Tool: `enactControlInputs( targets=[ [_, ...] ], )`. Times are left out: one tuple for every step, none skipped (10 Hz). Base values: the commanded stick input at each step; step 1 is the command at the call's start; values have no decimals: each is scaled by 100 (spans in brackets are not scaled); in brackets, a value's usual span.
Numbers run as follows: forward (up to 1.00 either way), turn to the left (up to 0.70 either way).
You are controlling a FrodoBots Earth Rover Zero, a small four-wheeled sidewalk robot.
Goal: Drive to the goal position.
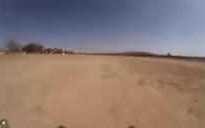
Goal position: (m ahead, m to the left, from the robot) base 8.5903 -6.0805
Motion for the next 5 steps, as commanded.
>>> enactControlInputs(
  targets=[
    [100, 0],
    [100, 0],
    [100, 0],
    [100, 0],
    [100, 0]
  ],
)
